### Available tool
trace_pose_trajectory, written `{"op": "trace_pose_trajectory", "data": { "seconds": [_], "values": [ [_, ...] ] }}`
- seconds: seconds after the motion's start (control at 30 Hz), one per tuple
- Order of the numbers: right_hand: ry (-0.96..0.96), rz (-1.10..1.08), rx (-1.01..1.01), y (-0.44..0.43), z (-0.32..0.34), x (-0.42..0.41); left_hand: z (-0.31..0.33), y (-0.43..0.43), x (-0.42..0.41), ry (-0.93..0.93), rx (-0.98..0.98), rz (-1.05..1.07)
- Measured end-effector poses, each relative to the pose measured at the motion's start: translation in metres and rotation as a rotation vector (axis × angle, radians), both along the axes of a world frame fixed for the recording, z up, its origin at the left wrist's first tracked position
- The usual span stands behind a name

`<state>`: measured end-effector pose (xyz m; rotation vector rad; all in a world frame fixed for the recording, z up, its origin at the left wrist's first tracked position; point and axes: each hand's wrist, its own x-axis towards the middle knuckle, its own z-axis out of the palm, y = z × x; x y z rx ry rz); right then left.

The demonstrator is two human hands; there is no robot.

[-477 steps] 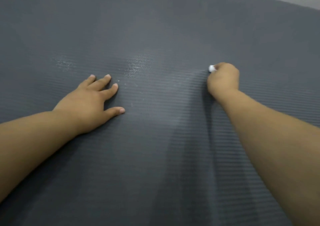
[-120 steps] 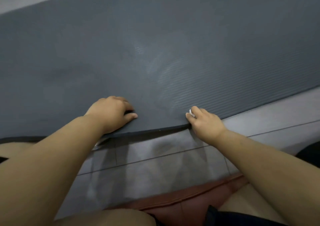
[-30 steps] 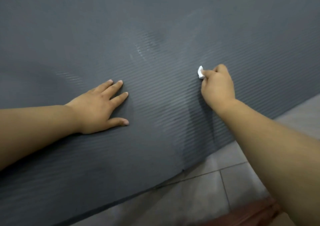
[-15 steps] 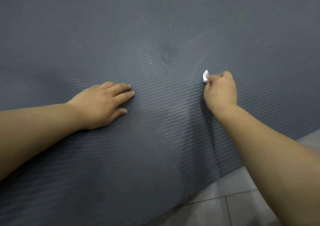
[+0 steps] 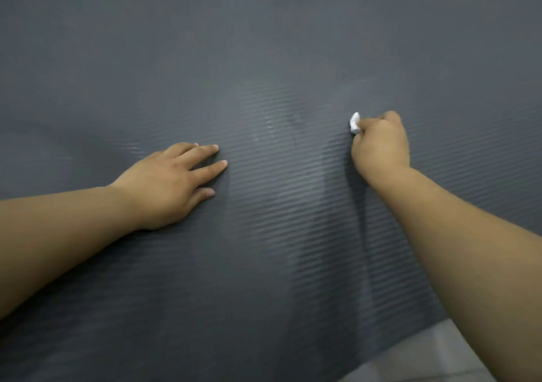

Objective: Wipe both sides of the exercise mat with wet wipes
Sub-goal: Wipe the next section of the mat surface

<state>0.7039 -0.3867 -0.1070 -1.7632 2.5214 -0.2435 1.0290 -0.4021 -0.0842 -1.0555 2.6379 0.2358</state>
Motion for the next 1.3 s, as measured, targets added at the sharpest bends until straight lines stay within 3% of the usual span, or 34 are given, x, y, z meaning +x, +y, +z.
{"op": "trace_pose_trajectory", "data": {
  "seconds": [0.07, 0.23, 0.3, 0.33, 0.4, 0.47, 0.53, 0.6, 0.7, 0.77, 0.83, 0.87, 0.93, 1.0, 1.03, 1.2, 1.3],
  "values": [
    [-0.044, 0.025, 0.008, 0.004, 0.0, 0.03, 0.0, -0.004, 0.001, 0.013, -0.011, -0.016],
    [-0.22, 0.888, 0.149, 0.065, 0.007, 0.107, -0.006, -0.01, 0.006, 0.014, -0.064, 0.052],
    [-0.207, 0.805, 0.145, 0.044, 0.015, 0.084, -0.007, -0.015, 0.008, 0.012, -0.054, 0.135],
    [-0.162, 0.715, 0.043, 0.029, 0.011, 0.068, -0.007, -0.017, 0.01, 0.009, -0.033, 0.171],
    [-0.051, 0.41, -0.117, -0.01, 0.002, 0.028, -0.008, -0.016, 0.011, 0.006, -0.013, 0.204],
    [-0.046, 0.035, -0.069, -0.043, -0.003, 0.011, -0.009, -0.015, 0.01, -0.003, -0.017, 0.193],
    [-0.116, -0.115, -0.003, -0.056, -0.006, 0.031, -0.007, -0.016, 0.008, -0.016, 0.001, 0.195],
    [-0.164, 0.09, -0.009, -0.044, -0.005, 0.082, -0.005, -0.017, 0.008, -0.004, 0.011, 0.21],
    [-0.25, 0.707, -0.081, -0.001, -0.003, 0.13, -0.002, -0.017, 0.011, 0.016, 0.029, 0.232],
    [-0.216, 0.841, 0.035, -0.001, 0.001, 0.106, 0.002, -0.017, 0.012, 0.005, 0.024, 0.238],
    [-0.083, 0.75, -0.045, -0.022, -0.001, 0.065, 0.004, -0.018, 0.014, -0.029, 0.016, 0.263],
    [-0.022, 0.588, -0.087, -0.037, 0.0, 0.045, 0.004, -0.018, 0.013, -0.056, 0.01, 0.272],
    [-0.023, 0.176, -0.048, -0.066, 0.001, 0.021, 0.003, -0.018, 0.01, -0.099, 0.011, 0.278],
    [-0.065, 0.015, 0.018, -0.081, 0.004, 0.041, 0.003, -0.017, 0.007, -0.107, 0.02, 0.281],
    [-0.088, 0.062, 0.038, -0.082, 0.004, 0.063, 0.004, -0.017, 0.006, -0.104, 0.024, 0.281],
    [-0.214, 0.742, 0.077, -0.04, -0.001, 0.149, 0.011, -0.022, 0.012, -0.109, 0.049, 0.27],
    [-0.103, 0.668, 0.056, -0.055, -0.001, 0.11, 0.014, -0.025, 0.019, -0.109, 0.044, 0.264]
  ]
}}
